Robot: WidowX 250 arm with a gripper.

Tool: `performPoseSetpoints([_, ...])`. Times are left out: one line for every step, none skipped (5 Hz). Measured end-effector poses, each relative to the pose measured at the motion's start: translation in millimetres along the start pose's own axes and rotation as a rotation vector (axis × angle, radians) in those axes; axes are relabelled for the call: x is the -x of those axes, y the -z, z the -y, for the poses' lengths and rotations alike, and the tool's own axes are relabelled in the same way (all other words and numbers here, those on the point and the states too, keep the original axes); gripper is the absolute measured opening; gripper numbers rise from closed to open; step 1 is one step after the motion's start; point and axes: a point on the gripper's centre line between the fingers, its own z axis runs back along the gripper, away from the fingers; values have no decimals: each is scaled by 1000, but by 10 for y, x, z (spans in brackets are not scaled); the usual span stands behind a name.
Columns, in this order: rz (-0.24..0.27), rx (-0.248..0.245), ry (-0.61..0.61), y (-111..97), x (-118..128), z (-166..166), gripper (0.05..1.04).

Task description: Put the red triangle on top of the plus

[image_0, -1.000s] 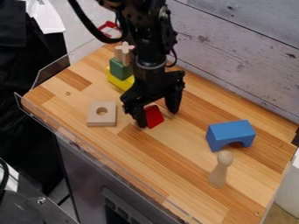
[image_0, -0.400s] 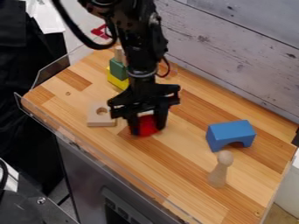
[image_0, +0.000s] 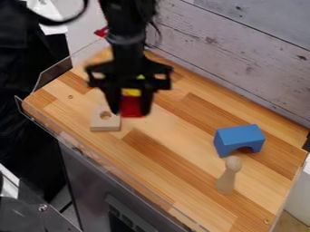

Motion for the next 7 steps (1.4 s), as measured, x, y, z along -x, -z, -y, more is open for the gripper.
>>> performPoseSetpoints([14, 37, 214, -243, -142, -254, 550])
performPoseSetpoints([1, 28, 400, -343, -334, -489, 550])
performPoseSetpoints([2, 45, 504, -333, -447, -728, 550])
performPoseSetpoints([-13, 73, 559, -216, -494, -795, 550])
performPoseSetpoints([-18, 104, 569, -147, -529, -717, 550])
performPoseSetpoints([-8, 122, 590, -169, -565, -568, 550])
performPoseSetpoints([3, 142, 589, -210, -600, -450, 550])
